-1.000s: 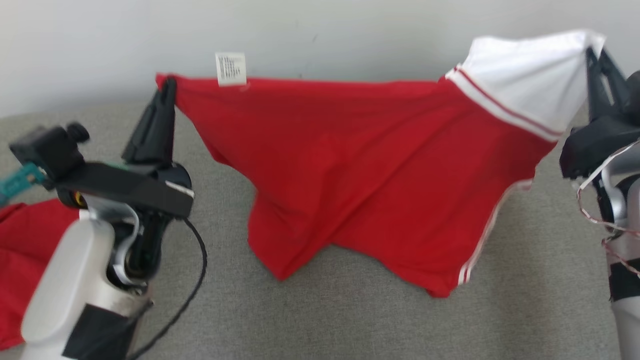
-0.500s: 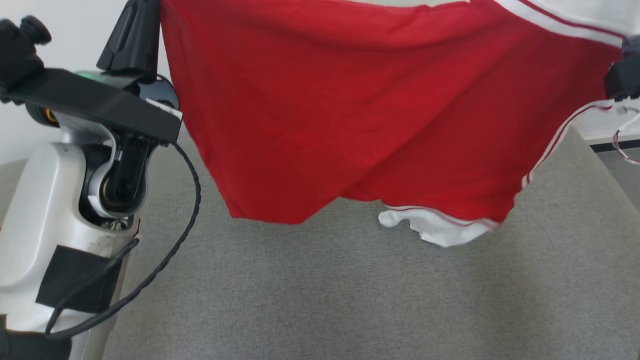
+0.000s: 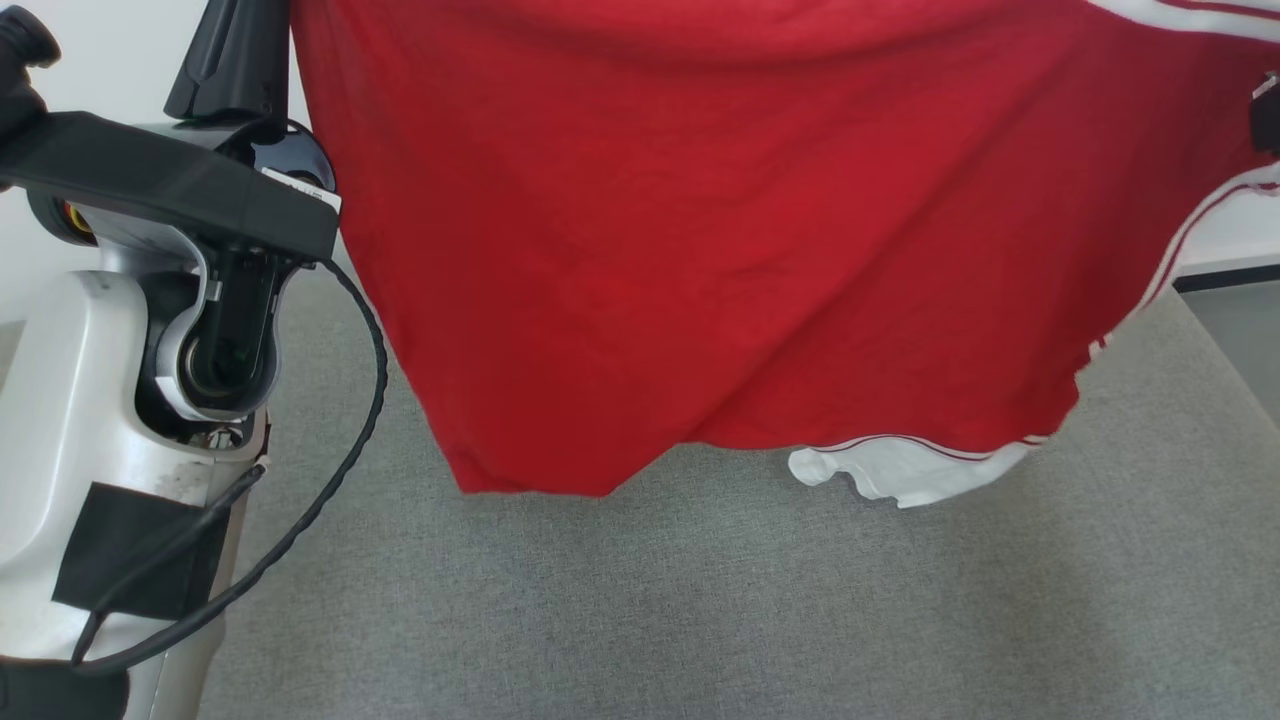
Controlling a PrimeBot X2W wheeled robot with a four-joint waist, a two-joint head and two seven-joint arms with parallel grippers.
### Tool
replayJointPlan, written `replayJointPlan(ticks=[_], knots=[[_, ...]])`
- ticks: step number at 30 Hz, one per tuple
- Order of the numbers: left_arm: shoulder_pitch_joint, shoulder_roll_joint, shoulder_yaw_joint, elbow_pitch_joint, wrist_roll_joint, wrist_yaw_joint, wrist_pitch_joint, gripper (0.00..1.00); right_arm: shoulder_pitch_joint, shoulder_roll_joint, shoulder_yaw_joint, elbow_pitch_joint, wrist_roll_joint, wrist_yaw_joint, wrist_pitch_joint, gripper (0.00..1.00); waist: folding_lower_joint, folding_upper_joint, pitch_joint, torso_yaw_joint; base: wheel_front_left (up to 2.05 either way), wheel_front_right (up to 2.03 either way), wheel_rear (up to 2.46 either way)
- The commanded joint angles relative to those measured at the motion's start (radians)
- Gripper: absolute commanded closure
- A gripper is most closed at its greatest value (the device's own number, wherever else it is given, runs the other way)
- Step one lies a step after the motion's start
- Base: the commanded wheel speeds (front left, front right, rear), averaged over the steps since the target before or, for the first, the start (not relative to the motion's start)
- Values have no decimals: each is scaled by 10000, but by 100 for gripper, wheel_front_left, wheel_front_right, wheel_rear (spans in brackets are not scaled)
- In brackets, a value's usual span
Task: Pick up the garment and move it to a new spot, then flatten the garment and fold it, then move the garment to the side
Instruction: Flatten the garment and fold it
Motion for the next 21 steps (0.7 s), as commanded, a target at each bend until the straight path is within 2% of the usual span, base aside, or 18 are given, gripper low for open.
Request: replayJointPlan(ticks=[1, 9, 16, 21], knots=[[-20, 10, 23, -38, -53, 25, 42, 100, -159, -57, 0, -37, 101, -27, 27, 100, 0, 1, 88, 3, 0, 0, 0], [-469, -36, -71, 348, -113, 254, 373, 100, -724, -120, 597, 351, 631, -27, 148, 100, 0, 1, 549, -94, 0, 0, 0], [-1228, -177, 46, 1087, -105, 421, 279, 100, -1790, 33, 1381, 1629, 1288, -27, 32, 100, 0, 1, 1339, -214, 0, 0, 0], [-1818, -242, 245, 1650, 53, 480, -213, 100, -2624, 292, 1804, 2616, 1205, -27, -370, 100, 0, 1, 1835, -273, 0, 0, 0]])
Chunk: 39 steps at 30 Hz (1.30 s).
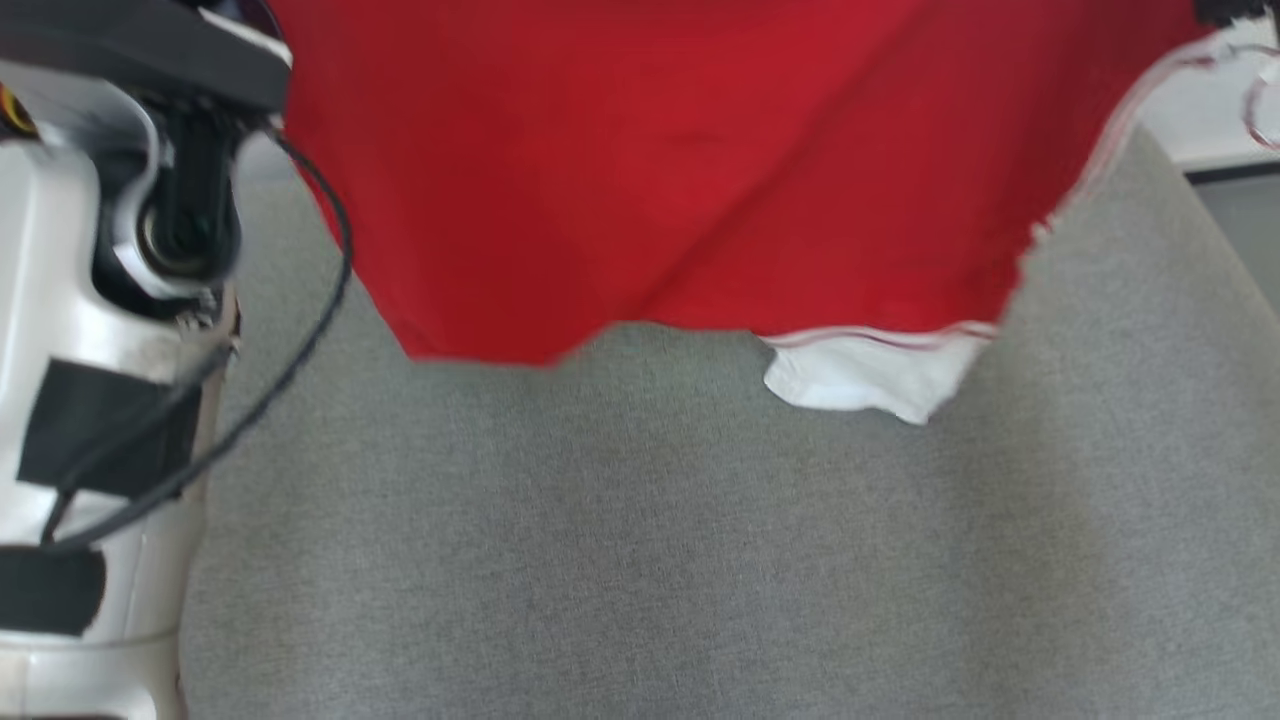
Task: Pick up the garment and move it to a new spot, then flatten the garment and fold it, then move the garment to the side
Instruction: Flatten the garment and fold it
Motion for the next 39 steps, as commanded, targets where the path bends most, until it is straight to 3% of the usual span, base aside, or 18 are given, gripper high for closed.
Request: replayJointPlan(ticks=[1, 10, 15, 19, 26, 32, 39], knots=[[-148, -29, 46, 58, 55, 11, -93, 100, -136, 105, 52, 62, -51, -27, -117, 100, -1, -1, 420, -80, 0, 0, 0], [-1495, -370, 233, 1288, 748, -130, -1934, 100, -2312, 347, 186, 1581, -1736, -27, -2143, 100, -1, -1, 1212, 66, 0, 0, 0], [-1973, -677, 503, 1546, 1070, -303, -2363, 100, -2877, 658, -603, 816, -3032, -27, -2400, 100, -1, -1, 1607, 234, 0, 0, 0], [-1821, -855, 688, 1735, 1345, -568, -2432, 100, -2231, 712, -631, 183, -3334, -27, -2384, 100, -1, -1, 1903, 346, 0, 0, 0], [-1125, -1099, 813, 1988, 1686, -978, -2433, 100, -1238, 259, 344, 234, -2633, -27, -2392, 100, -1, -1, 2184, 407, 0, 0, 0], [-116, -1050, 294, 2326, 1421, -1188, -2255, 100, -322, -424, 1587, 681, -1437, -27, -2254, 100, -1, -1, 1521, 444, 0, 0, 0], [1607, -618, -306, 1965, 928, -1240, -1992, 100, 1066, -1616, 2764, -182, 843, -27, -642, 100, -1, -1, 504, 419, 0, 0, 0]])
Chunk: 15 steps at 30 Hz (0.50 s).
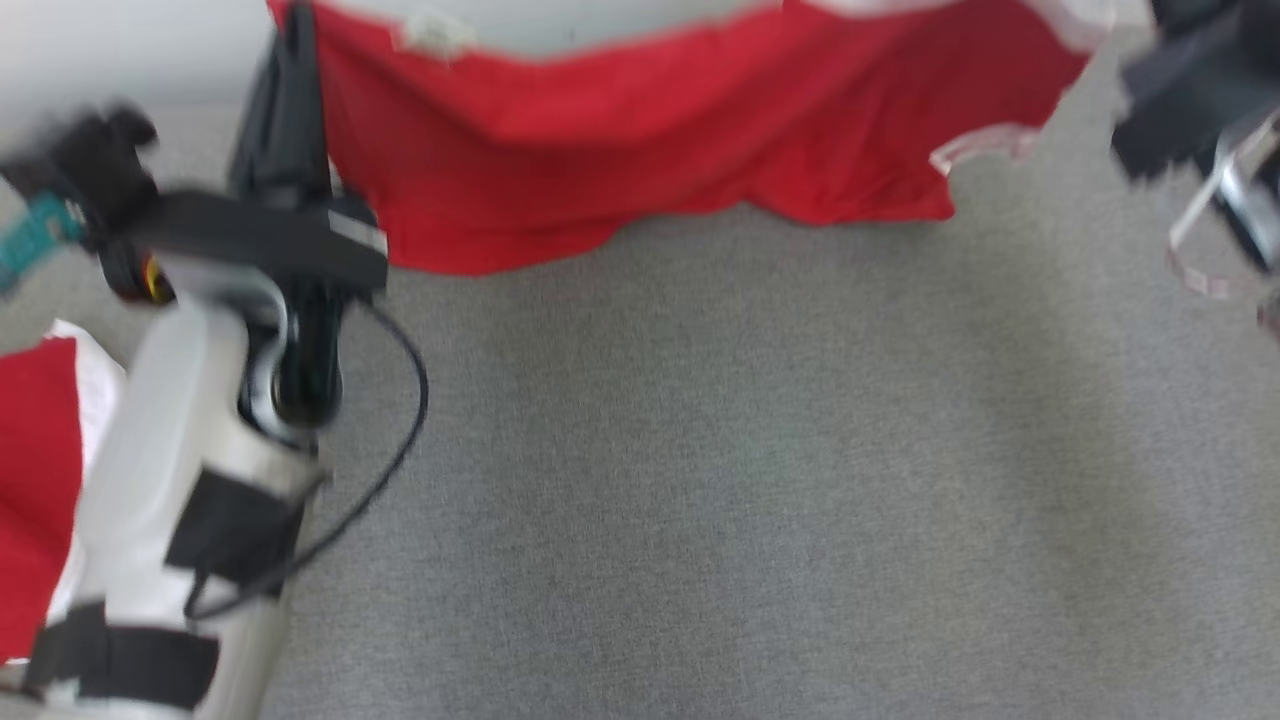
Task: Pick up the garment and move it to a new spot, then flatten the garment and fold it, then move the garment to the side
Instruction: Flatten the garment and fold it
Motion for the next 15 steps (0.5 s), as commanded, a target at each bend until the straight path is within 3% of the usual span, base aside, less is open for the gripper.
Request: replayJointPlan(ticks=[1, 6, 7, 10, 15], knots=[[689, 161, -97, -170, -195, -52, 34, 100, 667, -385, 285, -533, 647, -27, 488, 100, 2, 1, -739, -49, 0, 0, 0], [1916, 362, -175, -629, -425, -55, 116, 100, 2000, -1429, 787, -1974, 2305, -27, 1700, 100, 2, 1, -1206, -52, 0, 0, 0], [2656, 418, -148, -874, -592, -4, 206, 100, 2751, -1898, 691, -2613, 3100, -27, 2273, 100, 2, 1, -1390, -46, 0, 0, 0], [3705, 588, -251, -1193, -626, 193, 465, 100, 4070, -2417, 476, -3291, 4184, -27, 3165, 100, 2, 1, -1582, -16, 0, 0, 0], [5222, 631, -432, -1767, -902, 451, 914, 100, 6273, -2690, -25, -3965, 5537, -27, 4243, 100, 2, 1, -1765, 66, 0, 0, 0]])
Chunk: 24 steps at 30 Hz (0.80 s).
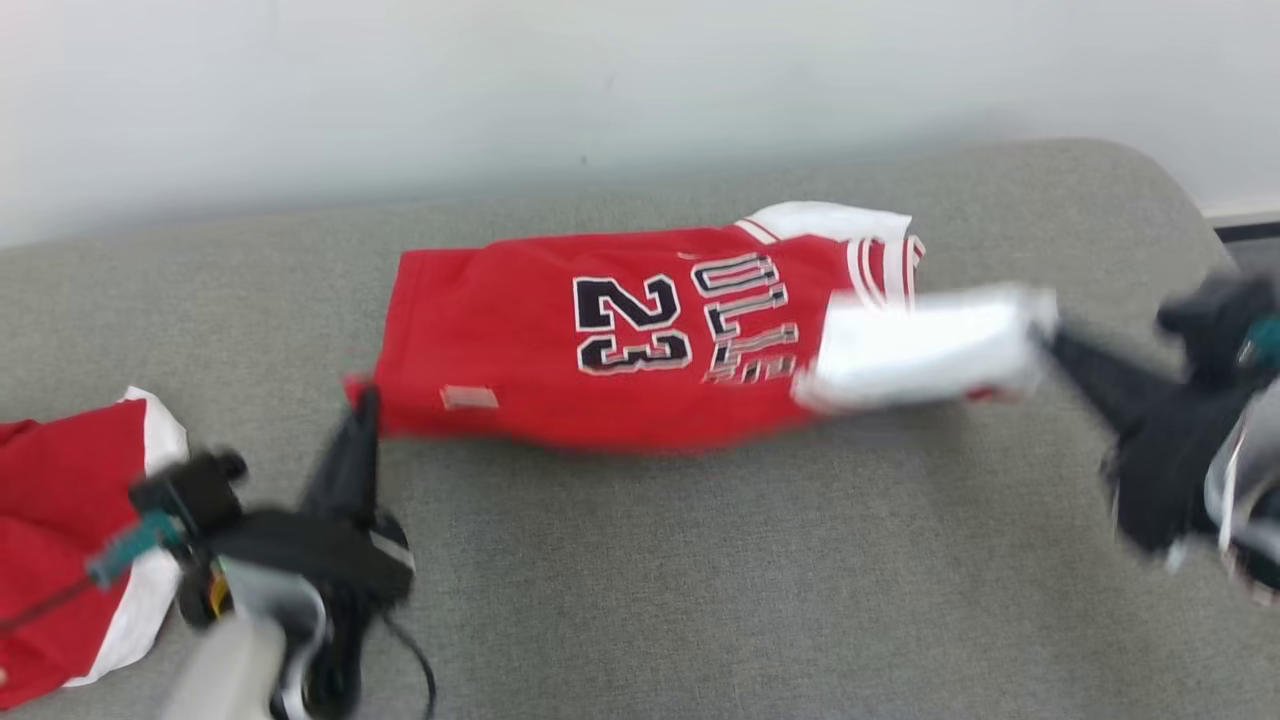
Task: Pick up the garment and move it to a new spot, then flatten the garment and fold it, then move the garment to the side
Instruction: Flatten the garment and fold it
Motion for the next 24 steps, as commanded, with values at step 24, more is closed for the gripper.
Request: replayJointPlan(ticks=[24], knots=[[5119, 958, -606, -3025, -1759, 1510, 3416, 100, 7187, 1908, -4410, -1524, 1816, -26, 5028, 100, 4, 1, -350, 468, 0, 0, 0]])
